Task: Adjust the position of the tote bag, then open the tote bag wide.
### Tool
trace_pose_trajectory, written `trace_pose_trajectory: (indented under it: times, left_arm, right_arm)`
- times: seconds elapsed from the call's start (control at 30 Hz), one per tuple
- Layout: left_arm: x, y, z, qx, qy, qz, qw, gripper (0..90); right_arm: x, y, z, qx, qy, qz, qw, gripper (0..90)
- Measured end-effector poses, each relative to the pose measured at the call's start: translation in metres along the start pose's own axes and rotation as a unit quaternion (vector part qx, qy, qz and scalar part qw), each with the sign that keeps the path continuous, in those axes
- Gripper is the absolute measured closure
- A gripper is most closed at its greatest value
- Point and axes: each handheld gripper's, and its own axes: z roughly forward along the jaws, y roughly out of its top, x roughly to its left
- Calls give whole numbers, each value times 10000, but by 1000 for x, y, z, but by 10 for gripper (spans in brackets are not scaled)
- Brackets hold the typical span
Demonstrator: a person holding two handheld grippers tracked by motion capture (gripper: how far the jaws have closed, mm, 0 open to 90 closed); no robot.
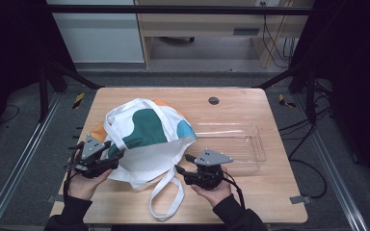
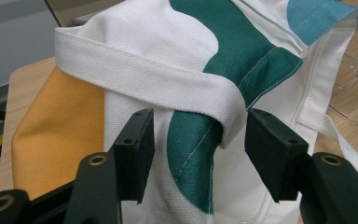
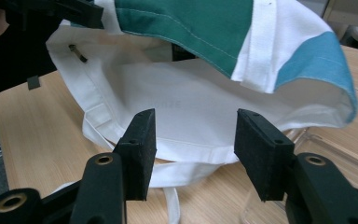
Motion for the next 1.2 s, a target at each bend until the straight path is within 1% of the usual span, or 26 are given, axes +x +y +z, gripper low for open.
trace_pose_trajectory:
  times: [0.13,0.27,0.3,0.43,0.47,0.5,0.53,0.57,0.63,0.67,0.7,0.77,0.8,0.83,0.87,0.9,0.93,1.0,1.03,1.07,1.13,1.2]
  left_arm:
    - [0,-3,2,25,15,35,10000,411]
    - [3,-4,2,85,39,-9,10000,428]
    - [3,-4,3,86,53,-41,9999,439]
    - [3,-5,5,117,102,-29,9999,472]
    - [3,-6,6,177,153,-20,9997,482]
    - [3,-6,6,177,153,-20,9997,500]
    - [3,-6,7,190,168,-22,9997,500]
    - [3,-7,7,222,164,1,9996,526]
    - [4,-8,8,244,171,-7,9996,552]
    - [5,-8,8,287,158,-18,9995,569]
    - [6,-9,9,306,162,-26,9994,582]
    - [6,-9,10,325,159,-35,9993,606]
    - [7,-9,10,339,159,-28,9993,606]
    - [7,-10,11,331,176,-48,9993,630]
    - [7,-10,11,331,176,-48,9993,641]
    - [7,-9,11,347,181,-39,9992,641]
    - [7,-10,11,333,210,-16,9992,667]
    - [7,-9,11,326,230,-10,9992,700]
    - [7,-9,11,332,226,-14,9992,700]
    - [8,-9,11,335,220,-22,9992,721]
    - [9,-10,11,286,186,-99,9994,742]
    - [10,-10,11,287,186,-106,9994,753]
  right_arm:
    - [2,1,9,53,38,12,10000,497]
    - [6,0,19,150,52,-24,9999,499]
    - [7,0,22,159,56,-36,9999,501]
    - [11,1,35,222,44,-30,9997,510]
    - [12,2,38,237,48,-38,9997,512]
    - [13,2,42,251,33,-40,9997,513]
    - [13,2,42,251,33,-40,9997,513]
    - [16,3,48,262,31,-36,9996,517]
    - [17,3,51,236,45,-12,9997,521]
    - [19,2,57,181,104,86,9997,525]
    - [21,2,60,176,121,101,9997,526]
    - [24,0,66,222,107,87,9997,526]
    - [24,0,66,222,107,87,9997,526]
    - [26,-2,71,269,67,87,9996,532]
    - [26,-2,71,269,67,87,9996,532]
    - [26,-3,73,289,44,96,9995,536]
    - [27,-6,78,369,-34,128,9992,543]
    - [27,-8,82,443,-85,97,9989,554]
    - [27,-8,82,443,-85,97,9989,554]
    - [28,-10,86,457,-131,71,9988,569]
    - [28,-10,88,438,-146,79,9989,588]
    - [29,-10,89,435,-156,75,9989,601]
